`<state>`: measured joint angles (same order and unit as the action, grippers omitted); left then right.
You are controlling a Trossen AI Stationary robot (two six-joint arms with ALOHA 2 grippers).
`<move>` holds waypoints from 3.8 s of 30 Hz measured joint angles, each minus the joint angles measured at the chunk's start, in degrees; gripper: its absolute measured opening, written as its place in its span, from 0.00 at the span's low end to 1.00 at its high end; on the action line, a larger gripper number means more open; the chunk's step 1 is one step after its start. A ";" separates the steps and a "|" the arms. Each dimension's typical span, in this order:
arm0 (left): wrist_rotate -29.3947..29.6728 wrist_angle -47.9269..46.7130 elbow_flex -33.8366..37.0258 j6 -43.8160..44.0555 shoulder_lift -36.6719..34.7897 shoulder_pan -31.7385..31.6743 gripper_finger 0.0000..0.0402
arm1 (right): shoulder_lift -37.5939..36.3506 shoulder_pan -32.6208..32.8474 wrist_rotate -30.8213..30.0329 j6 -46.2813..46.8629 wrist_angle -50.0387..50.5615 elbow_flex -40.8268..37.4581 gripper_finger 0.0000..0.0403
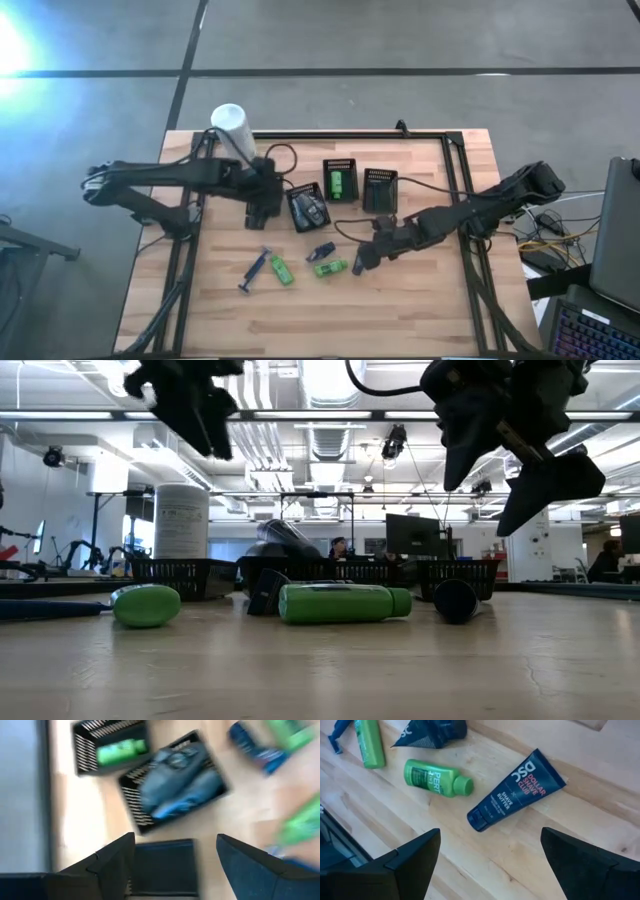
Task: Pick & Place Travel size toiletries
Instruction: Put the left razor into the right bin
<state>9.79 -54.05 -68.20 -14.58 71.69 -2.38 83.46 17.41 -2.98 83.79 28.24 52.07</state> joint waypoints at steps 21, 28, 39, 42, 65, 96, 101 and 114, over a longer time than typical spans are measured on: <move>-1.33 -5.96 14.72 58.42 -1.46 27.52 0.69 | 0.33 0.82 -0.04 11.10 1.56 0.00 0.86; -0.95 -3.46 19.47 67.54 -1.46 30.51 0.69 | 1.46 2.30 -0.04 22.06 2.33 -0.02 0.82; 0.84 1.52 20.57 71.23 -1.43 32.11 0.69 | 8.08 2.98 1.50 32.79 1.72 3.53 0.86; 0.87 1.40 20.68 71.13 -1.43 32.36 0.69 | 11.00 2.84 0.86 31.46 4.10 6.82 0.88; 2.49 2.83 20.68 72.26 -1.43 32.38 0.69 | 27.21 0.70 -1.93 28.72 10.38 19.87 0.75; -0.76 13.96 27.28 87.88 6.88 31.57 0.69 | 12.98 -2.42 -0.41 -14.88 30.62 17.63 0.85; -2.76 14.60 24.01 89.92 12.88 31.57 0.69 | 9.34 -4.19 -3.38 -21.28 31.42 15.59 0.86; -4.20 10.57 14.99 85.25 17.55 30.93 0.69 | 1.38 -7.91 -6.21 -21.56 28.92 9.14 0.81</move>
<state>5.59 -43.48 -53.21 70.67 89.24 28.55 84.84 9.50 -9.19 62.23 57.16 61.21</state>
